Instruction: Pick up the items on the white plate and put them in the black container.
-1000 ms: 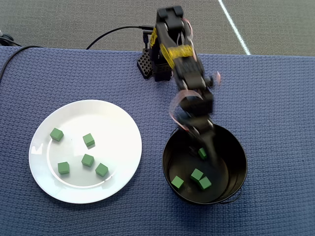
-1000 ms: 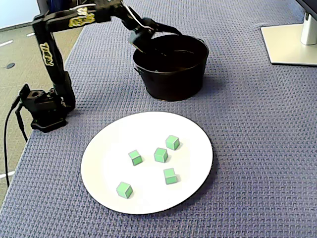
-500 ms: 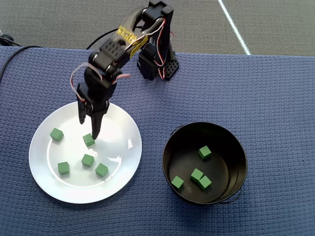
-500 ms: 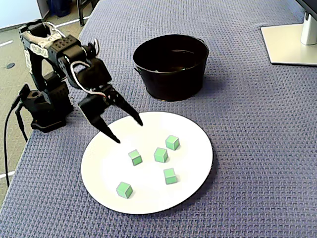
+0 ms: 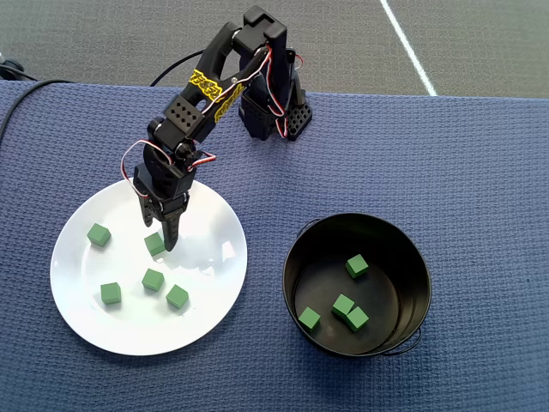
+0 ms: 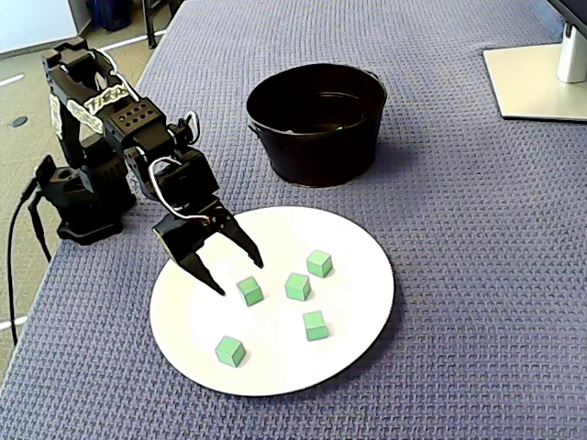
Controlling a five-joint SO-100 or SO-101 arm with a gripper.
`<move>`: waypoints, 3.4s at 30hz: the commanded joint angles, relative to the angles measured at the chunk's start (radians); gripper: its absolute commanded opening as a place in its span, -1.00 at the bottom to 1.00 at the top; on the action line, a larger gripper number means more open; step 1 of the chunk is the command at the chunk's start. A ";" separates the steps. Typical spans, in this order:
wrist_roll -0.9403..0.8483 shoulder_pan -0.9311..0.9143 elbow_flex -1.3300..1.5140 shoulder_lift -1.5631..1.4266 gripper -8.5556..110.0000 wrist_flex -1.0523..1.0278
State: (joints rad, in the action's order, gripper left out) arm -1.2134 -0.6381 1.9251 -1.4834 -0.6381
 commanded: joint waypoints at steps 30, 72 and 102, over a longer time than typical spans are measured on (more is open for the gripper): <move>0.603 0.262 -0.554 -0.241 -0.86 -0.477; 1.212 0.106 -0.910 0.037 -0.46 -0.637; 1.381 0.325 -1.097 0.641 -0.49 -0.643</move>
State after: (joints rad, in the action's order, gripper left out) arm 0.1749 -0.3237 0.8989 -0.8345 -1.2778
